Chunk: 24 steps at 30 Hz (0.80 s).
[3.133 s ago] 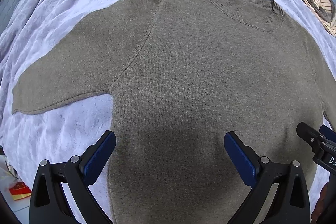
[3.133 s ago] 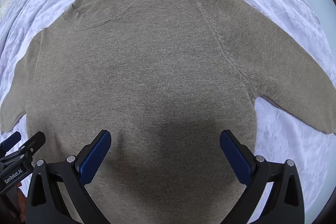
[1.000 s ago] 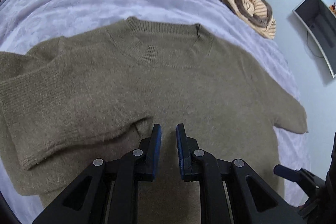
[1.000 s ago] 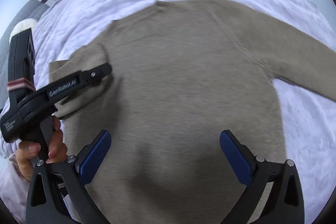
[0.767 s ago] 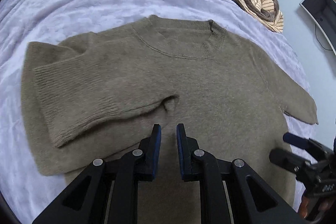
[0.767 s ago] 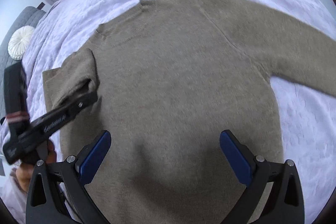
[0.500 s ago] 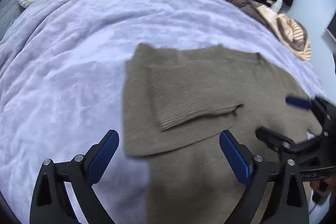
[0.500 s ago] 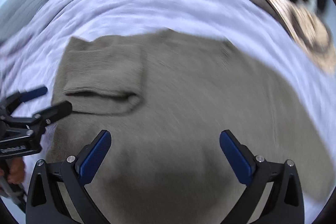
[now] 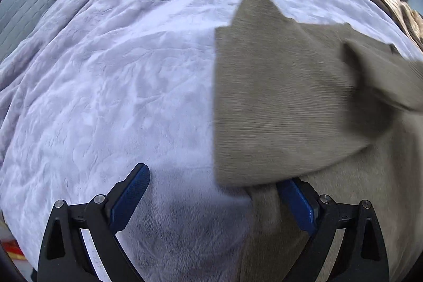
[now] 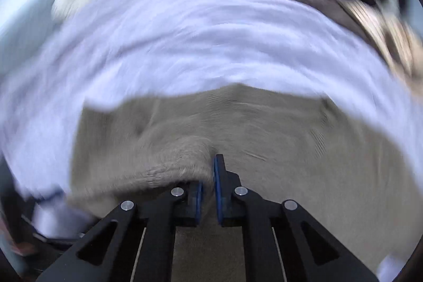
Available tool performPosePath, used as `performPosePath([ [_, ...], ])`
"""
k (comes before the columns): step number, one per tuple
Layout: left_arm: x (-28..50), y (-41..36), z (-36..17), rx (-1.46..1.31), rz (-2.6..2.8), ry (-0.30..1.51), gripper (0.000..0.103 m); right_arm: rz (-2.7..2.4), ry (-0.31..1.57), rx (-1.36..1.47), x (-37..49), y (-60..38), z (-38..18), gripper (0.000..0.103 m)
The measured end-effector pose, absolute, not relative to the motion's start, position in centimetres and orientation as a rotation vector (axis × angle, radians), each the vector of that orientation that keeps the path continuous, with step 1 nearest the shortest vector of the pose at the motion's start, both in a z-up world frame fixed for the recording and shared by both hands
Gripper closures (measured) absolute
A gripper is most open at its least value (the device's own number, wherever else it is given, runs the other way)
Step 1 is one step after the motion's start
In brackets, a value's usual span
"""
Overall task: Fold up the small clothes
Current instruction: 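Fold the sleeve across the sweater body with the left gripper while the right gripper grasps the other sleeve cuff, then lay the sleeve across the body and open the right gripper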
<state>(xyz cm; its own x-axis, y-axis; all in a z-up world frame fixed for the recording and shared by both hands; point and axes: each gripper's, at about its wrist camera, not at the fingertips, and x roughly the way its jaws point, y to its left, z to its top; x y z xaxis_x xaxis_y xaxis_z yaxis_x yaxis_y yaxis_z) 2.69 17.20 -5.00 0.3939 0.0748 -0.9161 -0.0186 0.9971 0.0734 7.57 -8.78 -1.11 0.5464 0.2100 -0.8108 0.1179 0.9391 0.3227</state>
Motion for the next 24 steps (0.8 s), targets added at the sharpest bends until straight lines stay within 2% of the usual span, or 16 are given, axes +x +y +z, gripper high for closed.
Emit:
performPosePath([
  [4,3.0,17.6,-5.3,0.049,0.08,1.167,0.007,-0.12,1.044,0.838,3.1,-18.5,-5.4,0.095],
  [8,3.3,17.7,-5.5,0.058,0.079,1.164,0.007,-0.13,1.054,1.06,-0.3,-22.5,-8.6,0.09],
  [9,3.3,17.7,-5.5,0.056,0.082,1.166,0.007,-0.124,1.046,1.054,-0.7,-22.7,-8.5,0.089],
  [10,3.4,17.7,-5.5,0.053,0.088,1.169,0.007,-0.126,1.048,0.988,-0.7,-22.4,-7.8,0.08],
  [11,3.4,17.7,-5.4,0.05,0.095,1.172,0.007,-0.112,1.057,0.889,-0.5,-21.8,-6.9,0.066],
  [13,3.4,17.6,-5.2,0.051,0.106,1.176,0.007,-0.072,1.09,0.639,0.5,-19.1,-5.3,0.046],
  [15,3.4,17.5,-5.1,0.058,0.115,1.177,0.007,0.0,1.109,0.481,0.9,-17.0,-4.1,0.045],
  [19,3.5,16.9,-5.1,0.081,0.137,1.176,0.007,0.143,1.166,0.666,0.9,-16.3,-5.1,0.045],
  [20,3.5,16.8,-5.0,0.085,0.15,1.17,0.007,0.129,1.215,0.669,1.3,-16.0,-6.0,0.046],
  [21,3.5,16.8,-4.8,0.083,0.169,1.162,0.007,0.115,1.256,0.658,1.7,-15.5,-6.8,0.051],
  [22,3.3,16.9,-4.6,0.071,0.176,1.154,0.007,0.118,1.257,0.657,2.0,-15.3,-6.9,0.085],
  [23,3.2,17.3,-4.3,0.052,0.182,1.144,0.007,0.144,1.242,0.688,1.9,-15.3,-6.7,0.096],
  [24,3.0,17.6,-4.1,0.038,0.188,1.135,0.007,0.213,1.189,0.787,1.7,-15.5,-5.8,0.096],
])
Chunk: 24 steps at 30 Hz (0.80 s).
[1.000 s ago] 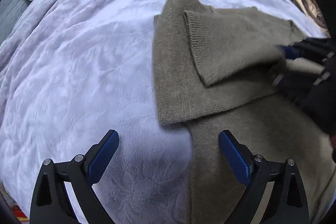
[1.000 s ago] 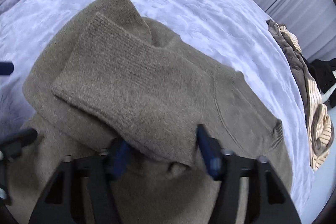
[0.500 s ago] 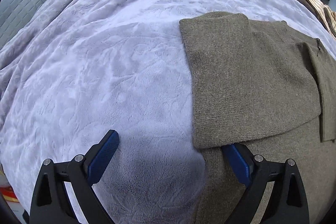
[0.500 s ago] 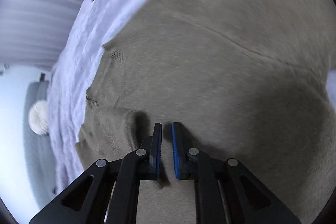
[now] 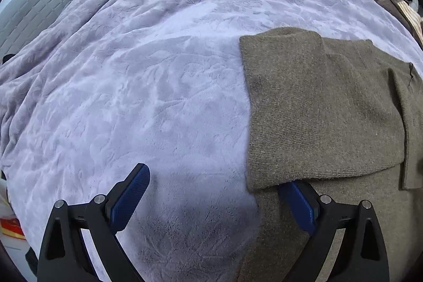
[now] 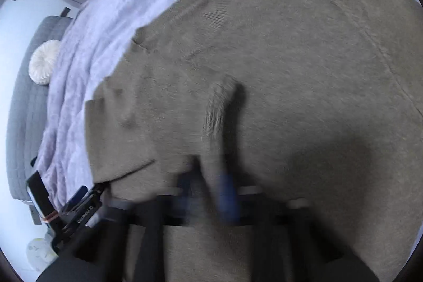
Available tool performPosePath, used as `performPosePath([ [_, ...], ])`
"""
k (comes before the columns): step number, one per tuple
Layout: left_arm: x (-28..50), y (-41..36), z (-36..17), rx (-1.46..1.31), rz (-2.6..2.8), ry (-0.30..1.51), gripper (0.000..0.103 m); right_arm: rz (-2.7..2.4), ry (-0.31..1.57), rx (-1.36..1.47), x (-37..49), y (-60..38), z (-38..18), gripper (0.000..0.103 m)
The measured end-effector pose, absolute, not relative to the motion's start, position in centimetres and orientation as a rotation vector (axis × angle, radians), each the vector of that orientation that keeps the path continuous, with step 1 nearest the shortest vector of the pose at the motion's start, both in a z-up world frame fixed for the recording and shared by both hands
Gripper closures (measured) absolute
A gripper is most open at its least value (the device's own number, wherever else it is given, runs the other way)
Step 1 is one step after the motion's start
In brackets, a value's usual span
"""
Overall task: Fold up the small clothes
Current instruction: 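Lay the sleeve across the body and open the right gripper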
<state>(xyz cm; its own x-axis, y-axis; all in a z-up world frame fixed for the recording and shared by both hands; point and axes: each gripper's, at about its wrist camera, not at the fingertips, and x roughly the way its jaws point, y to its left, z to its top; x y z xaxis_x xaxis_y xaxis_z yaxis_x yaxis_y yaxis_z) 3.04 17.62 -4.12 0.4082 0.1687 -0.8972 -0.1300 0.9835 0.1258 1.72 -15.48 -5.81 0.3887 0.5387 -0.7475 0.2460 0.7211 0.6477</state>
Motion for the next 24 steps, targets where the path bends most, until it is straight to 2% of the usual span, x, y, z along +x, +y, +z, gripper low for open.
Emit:
performPosePath([
  [6,3.2,19.8,-4.5,0.008,0.19,1.151,0.007,0.335,0.843,1.349,-2.7,-20.1,-1.9,0.096],
  [9,3.5,20.1,-4.6,-0.006,0.18,1.153,0.007,0.25,0.753,1.527,-4.2,-23.5,-3.1,0.096],
  [12,3.5,19.5,-4.9,0.025,0.173,1.15,0.007,0.092,0.763,1.603,-4.7,-26.2,-6.3,0.091],
  [13,3.5,19.3,-5.0,0.034,0.171,1.15,0.007,0.047,0.783,1.629,-4.8,-26.8,-7.5,0.085],
  [15,3.4,19.3,-5.0,0.035,0.169,1.148,0.007,-0.068,0.811,1.616,-6.1,-27.9,-8.3,0.053],
  [16,3.4,19.4,-5.0,0.031,0.166,1.148,0.007,-0.111,0.814,1.593,-6.8,-28.1,-8.3,0.032],
  [18,3.4,19.5,-5.0,0.024,0.164,1.152,0.007,-0.117,0.826,1.544,-8.1,-28.1,-8.0,0.031],
  [21,3.4,19.3,-5.0,0.034,0.172,1.153,0.006,-0.097,0.974,1.357,-7.7,-26.6,-7.0,0.031],
  [24,3.3,19.0,-4.8,0.052,0.179,1.148,0.007,-0.078,1.03,1.188,-6.1,-25.2,-6.8,0.032],
])
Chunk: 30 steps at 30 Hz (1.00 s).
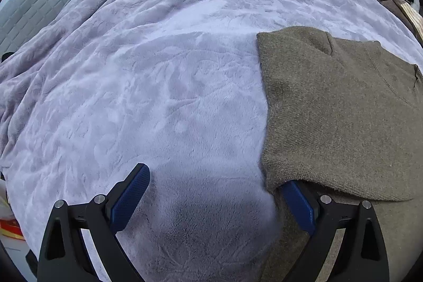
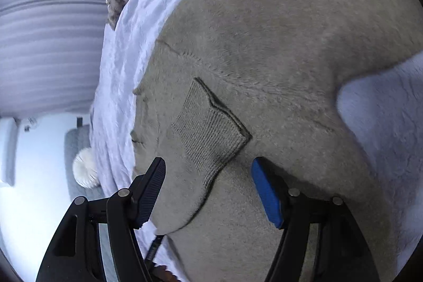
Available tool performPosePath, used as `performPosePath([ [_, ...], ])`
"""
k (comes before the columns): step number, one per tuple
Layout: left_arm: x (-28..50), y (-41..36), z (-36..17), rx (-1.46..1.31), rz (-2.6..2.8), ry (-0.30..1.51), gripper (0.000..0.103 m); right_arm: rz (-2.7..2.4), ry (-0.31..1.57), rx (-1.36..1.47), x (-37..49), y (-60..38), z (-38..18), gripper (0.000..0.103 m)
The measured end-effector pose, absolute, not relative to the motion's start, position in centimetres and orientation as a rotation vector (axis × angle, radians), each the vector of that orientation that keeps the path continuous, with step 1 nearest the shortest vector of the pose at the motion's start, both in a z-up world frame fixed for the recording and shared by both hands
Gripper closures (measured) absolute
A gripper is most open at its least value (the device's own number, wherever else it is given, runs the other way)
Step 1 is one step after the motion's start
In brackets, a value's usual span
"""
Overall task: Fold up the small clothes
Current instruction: 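Lay the sleeve across the body and open the right gripper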
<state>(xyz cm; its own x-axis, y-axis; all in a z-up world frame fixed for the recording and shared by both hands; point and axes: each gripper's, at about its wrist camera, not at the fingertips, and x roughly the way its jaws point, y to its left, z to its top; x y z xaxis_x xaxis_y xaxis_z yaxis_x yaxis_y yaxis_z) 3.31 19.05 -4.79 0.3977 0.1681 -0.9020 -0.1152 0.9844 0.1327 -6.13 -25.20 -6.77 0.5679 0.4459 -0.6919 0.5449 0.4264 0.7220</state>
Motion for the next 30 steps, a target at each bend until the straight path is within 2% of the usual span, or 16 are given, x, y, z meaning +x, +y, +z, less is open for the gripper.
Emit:
performPosePath([
  [1,3.3,19.0,-4.7,0.061,0.176,1.15,0.006,-0.087,1.062,1.112,-5.2,-24.6,-6.7,0.043],
  [2,3.2,19.1,-4.5,0.075,0.164,1.154,0.006,-0.103,1.1,1.053,-4.5,-24.2,-6.8,0.088],
  [3,3.0,19.2,-4.3,0.09,0.143,1.155,0.006,-0.113,1.128,1.002,-3.9,-23.9,-6.8,0.095],
  [7,2.0,20.1,-3.0,0.147,0.049,1.167,0.007,-0.119,1.116,0.833,-2.9,-23.5,-5.8,0.096],
  [13,4.5,22.2,-0.8,-0.057,-0.073,1.183,0.007,-0.139,1.122,0.822,-1.7,-23.7,-7.1,0.096],
  [18,11.4,20.4,-3.6,-0.157,-0.165,1.254,0.007,-0.119,1.108,0.878,-1.7,-23.8,-7.1,0.084],
  [19,12.7,20.0,-4.3,-0.177,-0.173,1.268,0.015,-0.119,1.109,0.885,-1.7,-23.9,-7.1,0.084],
  [20,13.8,19.7,-5.0,-0.193,-0.174,1.281,0.028,-0.12,1.109,0.89,-1.8,-24.1,-7.1,0.084],
  [21,14.6,19.3,-5.7,-0.206,-0.177,1.304,0.06,-0.123,1.113,0.889,-1.8,-24.2,-7.0,0.084],
  [22,15.1,19.0,-6.0,-0.232,-0.19,1.321,0.081,-0.128,1.125,0.875,-1.5,-23.9,-7.0,0.086],
  [23,15.2,18.7,-5.7,-0.245,-0.189,1.31,0.083,-0.133,1.136,0.837,-1.0,-23.6,-6.6,0.095],
  [27,14.5,17.3,-3.4,-0.087,-0.158,1.186,0.084,-0.089,1.053,0.614,0.1,-22.4,-2.5,0.096],
  [30,14.7,17.2,-3.9,-0.036,-0.142,1.201,0.083,-0.124,1.061,0.561,0.6,-22.8,-2.8,0.096],
])
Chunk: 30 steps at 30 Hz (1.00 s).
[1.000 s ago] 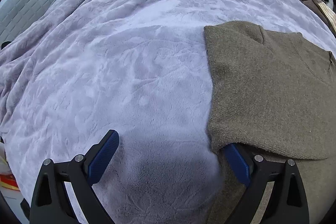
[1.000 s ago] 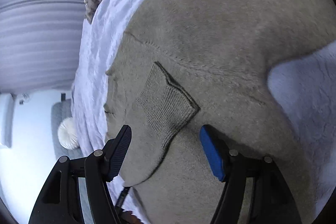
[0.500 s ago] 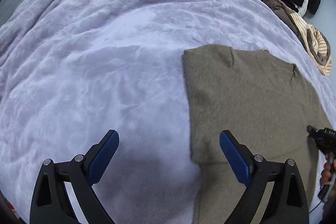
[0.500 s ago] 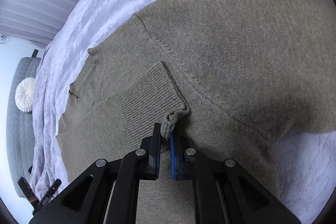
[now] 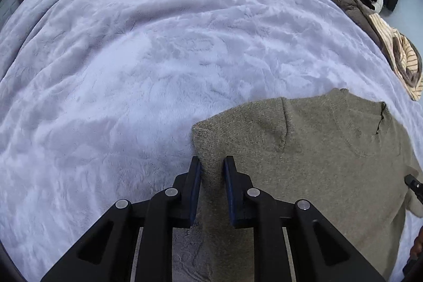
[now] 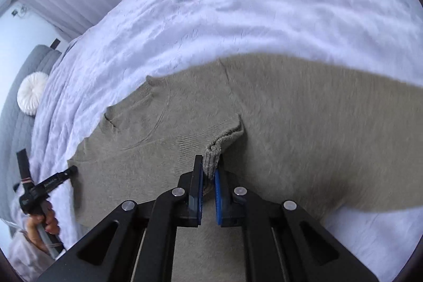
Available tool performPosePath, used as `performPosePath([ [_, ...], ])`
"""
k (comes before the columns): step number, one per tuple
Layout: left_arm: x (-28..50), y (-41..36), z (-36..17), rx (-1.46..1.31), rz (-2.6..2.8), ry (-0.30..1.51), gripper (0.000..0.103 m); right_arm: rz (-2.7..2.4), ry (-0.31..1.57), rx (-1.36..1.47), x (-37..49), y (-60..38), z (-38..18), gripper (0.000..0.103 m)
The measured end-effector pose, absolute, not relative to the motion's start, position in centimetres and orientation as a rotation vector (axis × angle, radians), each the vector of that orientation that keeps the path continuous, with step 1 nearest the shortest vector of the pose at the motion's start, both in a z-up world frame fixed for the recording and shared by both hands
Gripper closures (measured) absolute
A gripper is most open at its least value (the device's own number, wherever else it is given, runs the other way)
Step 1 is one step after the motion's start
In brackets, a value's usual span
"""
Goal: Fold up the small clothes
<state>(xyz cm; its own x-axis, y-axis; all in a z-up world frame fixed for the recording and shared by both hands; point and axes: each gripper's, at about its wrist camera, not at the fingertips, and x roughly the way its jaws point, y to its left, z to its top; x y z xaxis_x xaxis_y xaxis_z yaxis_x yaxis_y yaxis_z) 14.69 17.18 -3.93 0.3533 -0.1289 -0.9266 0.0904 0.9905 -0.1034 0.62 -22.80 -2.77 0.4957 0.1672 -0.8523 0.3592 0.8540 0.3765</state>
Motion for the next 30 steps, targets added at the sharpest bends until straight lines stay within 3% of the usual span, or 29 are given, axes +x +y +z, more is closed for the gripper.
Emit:
performPosePath([
  [2,14.6,17.6,-4.2,-0.028,-0.126,1.209,0.083,-0.146,1.118,0.594,0.8,-23.6,-5.1,0.095],
  [3,14.3,18.0,-4.1,-0.029,-0.122,1.211,0.076,-0.15,1.148,0.621,0.6,-23.9,-6.2,0.096],
  [4,13.9,18.2,-3.9,-0.019,-0.103,1.213,0.051,-0.149,1.133,0.659,0.1,-24.2,-6.6,0.096],
  [6,12.5,18.8,-2.9,0.015,-0.064,1.168,0.021,-0.151,1.128,0.663,-0.5,-24.2,-6.2,0.09],
  [8,11.0,19.0,-1.8,0.032,-0.098,1.141,0.021,-0.167,1.143,0.633,-1.1,-23.7,-5.6,0.083],
  [15,7.8,16.8,-1.8,0.106,-0.175,1.159,0.021,-0.028,1.102,0.643,-2.0,-20.3,-3.1,0.083],
  [20,7.0,16.6,-5.5,0.177,-0.091,1.218,0.019,-0.027,1.176,0.581,0.1,-17.7,-6.0,0.085],
  [24,6.4,18.5,-5.2,0.111,-0.088,1.229,0.019,-0.033,1.176,0.606,-0.9,-17.8,-6.9,0.088],
  [30,5.8,17.6,-3.7,0.166,-0.075,1.237,0.019,-0.05,1.172,0.695,-4.2,-19.5,-5.9,0.084],
])
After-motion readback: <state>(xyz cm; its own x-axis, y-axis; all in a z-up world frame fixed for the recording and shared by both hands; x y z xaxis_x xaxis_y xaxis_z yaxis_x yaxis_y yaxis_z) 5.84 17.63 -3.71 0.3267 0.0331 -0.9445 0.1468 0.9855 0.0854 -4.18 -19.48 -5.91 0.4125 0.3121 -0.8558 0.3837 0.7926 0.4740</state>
